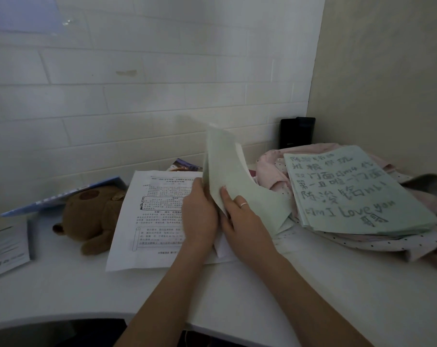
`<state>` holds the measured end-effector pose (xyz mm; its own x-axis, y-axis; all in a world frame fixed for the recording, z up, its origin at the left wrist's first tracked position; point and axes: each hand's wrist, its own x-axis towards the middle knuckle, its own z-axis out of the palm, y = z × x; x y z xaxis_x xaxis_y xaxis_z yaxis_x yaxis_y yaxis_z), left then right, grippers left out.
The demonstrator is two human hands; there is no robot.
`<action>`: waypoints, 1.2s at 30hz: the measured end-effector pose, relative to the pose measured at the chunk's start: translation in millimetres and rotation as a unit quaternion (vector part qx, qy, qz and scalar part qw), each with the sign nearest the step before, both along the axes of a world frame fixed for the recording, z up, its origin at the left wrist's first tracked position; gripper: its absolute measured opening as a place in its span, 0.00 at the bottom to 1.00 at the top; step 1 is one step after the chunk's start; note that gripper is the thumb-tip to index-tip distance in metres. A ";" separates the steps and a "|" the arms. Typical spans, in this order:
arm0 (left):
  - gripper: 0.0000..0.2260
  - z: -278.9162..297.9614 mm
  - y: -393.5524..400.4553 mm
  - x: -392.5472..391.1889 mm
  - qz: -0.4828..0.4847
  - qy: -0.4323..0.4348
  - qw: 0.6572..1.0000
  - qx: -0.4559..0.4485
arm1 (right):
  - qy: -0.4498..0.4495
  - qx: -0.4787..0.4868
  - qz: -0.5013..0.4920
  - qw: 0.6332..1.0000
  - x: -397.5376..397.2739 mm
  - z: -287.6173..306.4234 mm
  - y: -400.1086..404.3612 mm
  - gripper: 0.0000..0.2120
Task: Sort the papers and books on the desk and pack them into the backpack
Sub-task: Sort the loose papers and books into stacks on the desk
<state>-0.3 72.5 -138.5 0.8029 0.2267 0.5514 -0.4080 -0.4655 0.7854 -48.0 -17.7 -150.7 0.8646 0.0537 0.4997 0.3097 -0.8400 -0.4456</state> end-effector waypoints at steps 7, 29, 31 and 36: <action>0.07 6.7 1.9 2.3 -0.051 0.047 0.995 -0.078 | 0.039 0.038 0.072 0.996 -2.2 -0.2 1.0 0.41; 0.10 13.1 32.4 22.1 -0.085 0.187 0.964 -0.166 | -0.240 -0.162 0.132 0.948 -2.5 -4.7 -1.3 0.20; 0.10 12.6 32.9 22.6 -0.088 0.183 0.964 -0.173 | -0.249 -0.147 0.147 0.946 -5.2 -4.3 1.5 0.19; 0.13 15.6 33.9 18.8 -0.050 0.129 0.980 -0.142 | -0.246 -0.107 0.166 0.949 -3.8 -8.3 -4.7 0.18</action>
<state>18.5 106.4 -122.9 0.9331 0.2552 0.2533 -0.2111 -0.1816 0.9605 -51.9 -22.4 -159.0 0.4464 0.4278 0.7859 0.7000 -0.7141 -0.0088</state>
